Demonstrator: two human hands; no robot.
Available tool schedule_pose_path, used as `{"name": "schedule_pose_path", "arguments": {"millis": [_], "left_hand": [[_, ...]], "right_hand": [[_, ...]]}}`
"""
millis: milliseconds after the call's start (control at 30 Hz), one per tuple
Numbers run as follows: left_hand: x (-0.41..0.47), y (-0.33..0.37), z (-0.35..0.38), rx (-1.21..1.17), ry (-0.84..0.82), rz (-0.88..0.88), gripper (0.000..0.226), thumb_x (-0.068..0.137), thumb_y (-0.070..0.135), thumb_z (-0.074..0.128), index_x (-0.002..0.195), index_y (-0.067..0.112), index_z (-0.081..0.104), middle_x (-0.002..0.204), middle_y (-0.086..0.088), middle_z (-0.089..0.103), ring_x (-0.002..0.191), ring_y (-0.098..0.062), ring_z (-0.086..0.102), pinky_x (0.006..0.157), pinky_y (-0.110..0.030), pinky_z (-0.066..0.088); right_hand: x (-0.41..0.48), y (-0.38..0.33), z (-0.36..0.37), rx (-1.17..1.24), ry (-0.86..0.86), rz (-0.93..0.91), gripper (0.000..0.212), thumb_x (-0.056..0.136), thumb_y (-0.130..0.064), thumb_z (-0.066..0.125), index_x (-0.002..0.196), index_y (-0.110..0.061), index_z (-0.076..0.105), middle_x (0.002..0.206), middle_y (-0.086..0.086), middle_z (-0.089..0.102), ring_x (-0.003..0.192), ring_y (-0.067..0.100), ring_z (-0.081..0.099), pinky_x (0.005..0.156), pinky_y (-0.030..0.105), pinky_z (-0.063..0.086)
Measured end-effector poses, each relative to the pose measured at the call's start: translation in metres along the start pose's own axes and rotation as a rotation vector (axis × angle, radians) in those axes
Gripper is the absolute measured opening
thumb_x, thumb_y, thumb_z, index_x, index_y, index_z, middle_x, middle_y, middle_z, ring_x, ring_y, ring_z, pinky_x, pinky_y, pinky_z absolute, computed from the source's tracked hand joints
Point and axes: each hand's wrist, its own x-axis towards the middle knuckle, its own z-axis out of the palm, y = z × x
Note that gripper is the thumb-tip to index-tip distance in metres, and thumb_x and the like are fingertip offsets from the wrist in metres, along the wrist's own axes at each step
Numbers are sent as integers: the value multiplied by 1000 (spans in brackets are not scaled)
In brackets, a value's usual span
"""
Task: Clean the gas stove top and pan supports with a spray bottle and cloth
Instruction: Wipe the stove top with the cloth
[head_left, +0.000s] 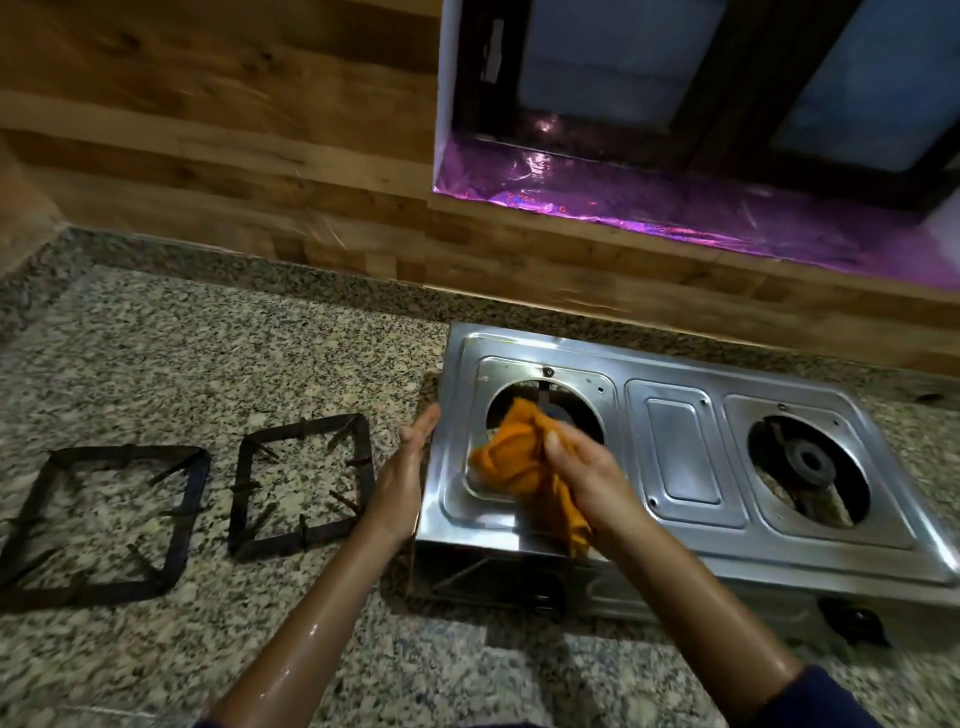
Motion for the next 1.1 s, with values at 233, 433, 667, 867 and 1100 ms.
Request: {"name": "schedule_pose_path", "arguments": {"millis": [233,433,667,867,1100], "left_hand": [[-12,-19,4,272,-61,167,65,90,72,22,148,46,8,154,35,2,143,15,0,112,-7,9],[-6,-27,1,284,-86,185,71,88,76,26,148,50,-1,158,30,0,146,9,1,121,-31,13],[-7,-29,5,89,-11,202,74,90,74,32,150,49,-3,163,19,3,149,0,7,121,-37,16],[-5,-33,9,-17,89,266,90,87,75,36,154,29,-2,164,13,0,151,-11,7,122,-35,17],[-9,-31,8,107,47,338,96,83,81,27,156,21,8,165,3,11,151,-14,13,121,-35,18]], "right_hand": [[125,-35,18,0,446,24,25,105,-26,41,126,-19,53,111,15,70,91,27,70,82,37,58],[185,-4,28,-975,210,-46,51,104,-26,40,151,-12,29,157,16,30,144,31,30,112,38,27],[152,12,45,-1274,-120,-271,63,102,-29,45,154,-8,17,161,15,18,150,29,13,120,40,9],[35,31,50,-1316,-297,-466,58,98,-27,47,150,-8,32,155,15,35,144,27,32,119,36,12],[-37,39,43,-1372,-349,-450,56,98,-34,35,149,-12,35,153,10,40,142,23,36,118,37,17]]}}
